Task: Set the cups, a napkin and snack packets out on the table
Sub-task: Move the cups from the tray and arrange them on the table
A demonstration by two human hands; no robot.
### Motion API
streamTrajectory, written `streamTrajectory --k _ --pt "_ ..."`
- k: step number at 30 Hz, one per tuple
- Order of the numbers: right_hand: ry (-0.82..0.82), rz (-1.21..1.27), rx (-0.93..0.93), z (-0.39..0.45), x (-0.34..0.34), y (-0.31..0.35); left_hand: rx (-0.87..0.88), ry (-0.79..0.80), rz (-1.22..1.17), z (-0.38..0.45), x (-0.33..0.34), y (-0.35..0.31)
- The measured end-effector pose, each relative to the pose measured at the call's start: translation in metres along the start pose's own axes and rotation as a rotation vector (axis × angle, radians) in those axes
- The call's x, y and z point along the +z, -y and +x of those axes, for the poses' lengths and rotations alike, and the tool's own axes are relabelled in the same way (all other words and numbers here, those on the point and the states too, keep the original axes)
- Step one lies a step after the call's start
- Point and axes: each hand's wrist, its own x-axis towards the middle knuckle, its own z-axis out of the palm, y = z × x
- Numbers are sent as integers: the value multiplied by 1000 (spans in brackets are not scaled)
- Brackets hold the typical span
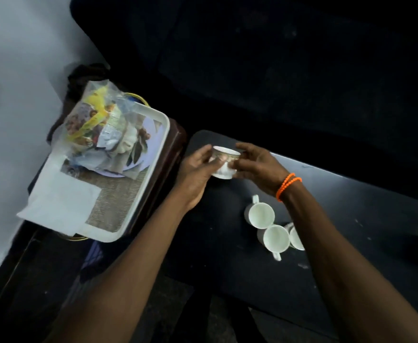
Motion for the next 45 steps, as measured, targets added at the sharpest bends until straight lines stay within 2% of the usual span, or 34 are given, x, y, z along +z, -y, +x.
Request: streamTrajectory --k 3,7,11,16,25,27,29,32,34,38,40,42,45 --pt "-33 -189 -57 -22 -51 -9 -39 274 224 4 37 19" --pt "-267 -431 -113 -47 -98 -31 -69 422 514 12 82 37" --pt "-402 -524 -104 -63 -110 -69 -53 473 855 19 106 54" --pt "-532 -575 -140 -66 -101 -104 -29 511 1075 20 112 66" --pt "-487 -670 -141 -63 -96 -118 -28 461 1203 18 108 74" --pt "-469 -673 -114 -64 -98 -116 -9 432 1206 16 107 75" --pt "-472 -658 -103 -68 -101 -113 66 326 1187 8 106 78" --pt "-673 -581 -146 -87 -97 -110 204 -16 1011 -18 101 85" --pt "-814 -554 -187 -104 -86 -113 235 -232 863 -41 96 96" --pt "-845 -554 -118 -133 -57 -131 116 -476 666 -89 93 127" --pt "-811 -596 -42 -142 -44 -143 -74 -491 579 -107 93 144" --pt "-761 -659 -1 -147 -33 -154 -250 -434 474 -118 93 157" --pt "-732 -637 -25 -152 -22 -167 -368 -326 299 -127 95 163"
